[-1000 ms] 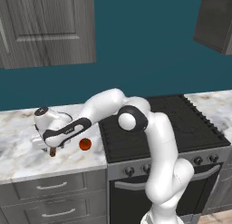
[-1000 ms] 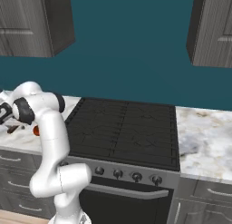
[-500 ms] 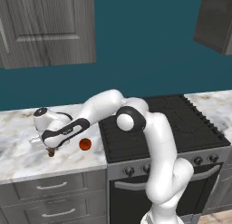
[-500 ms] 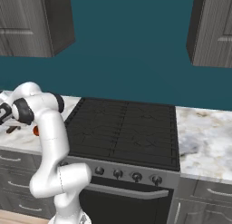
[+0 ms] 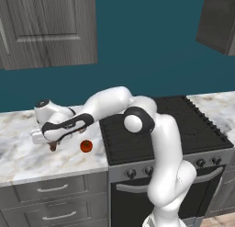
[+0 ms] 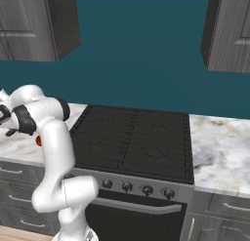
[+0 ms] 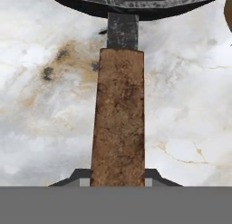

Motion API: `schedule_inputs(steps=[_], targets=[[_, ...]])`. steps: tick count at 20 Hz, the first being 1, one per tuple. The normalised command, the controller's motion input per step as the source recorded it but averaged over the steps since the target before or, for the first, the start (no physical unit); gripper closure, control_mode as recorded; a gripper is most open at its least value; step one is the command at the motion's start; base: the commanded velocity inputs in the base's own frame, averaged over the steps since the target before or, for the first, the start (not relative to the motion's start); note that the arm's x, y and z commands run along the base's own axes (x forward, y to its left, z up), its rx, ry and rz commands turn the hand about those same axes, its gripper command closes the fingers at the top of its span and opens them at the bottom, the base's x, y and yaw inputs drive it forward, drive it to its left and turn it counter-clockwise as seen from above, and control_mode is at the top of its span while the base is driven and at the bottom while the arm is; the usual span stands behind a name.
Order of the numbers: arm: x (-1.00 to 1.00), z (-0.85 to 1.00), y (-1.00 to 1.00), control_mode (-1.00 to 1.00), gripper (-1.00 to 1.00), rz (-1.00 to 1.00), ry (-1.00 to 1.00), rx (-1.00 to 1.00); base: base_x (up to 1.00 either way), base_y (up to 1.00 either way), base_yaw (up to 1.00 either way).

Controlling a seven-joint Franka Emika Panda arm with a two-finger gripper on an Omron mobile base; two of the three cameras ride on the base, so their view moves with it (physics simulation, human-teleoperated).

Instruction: Place the pan on the rear right burner on the stove. Then place the tomato and the onion in the pan and turn on the rear right burner.

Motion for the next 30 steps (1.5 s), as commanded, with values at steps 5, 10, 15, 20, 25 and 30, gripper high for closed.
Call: schedule_inputs(steps=[5,10,15,20,25,30], targets=[[-0.01,0.46,-0.33,-1.00,1.00,-0.02,-0.02,0.01,0.00,0.00,0.00],[-0.02,0.35,-0.40,-1.00,1.00,-0.07,-0.05,0.00,0.00,0.00,0.00],[-0.01,0.21,-0.55,-1.00,1.00,-0.12,-0.01,0.00,0.00,0.00,0.00],[-0.03,0.07,-0.70,-1.00,1.00,-0.15,0.00,0.00,0.00,0.00,0.00],[-0.10,0.00,-0.73,-1.00,1.00,-0.15,0.00,0.00,0.00,0.00,0.00],[-0.05,0.01,-0.79,-1.00,1.00,-0.11,0.00,0.00,0.00,0.00,0.00]])
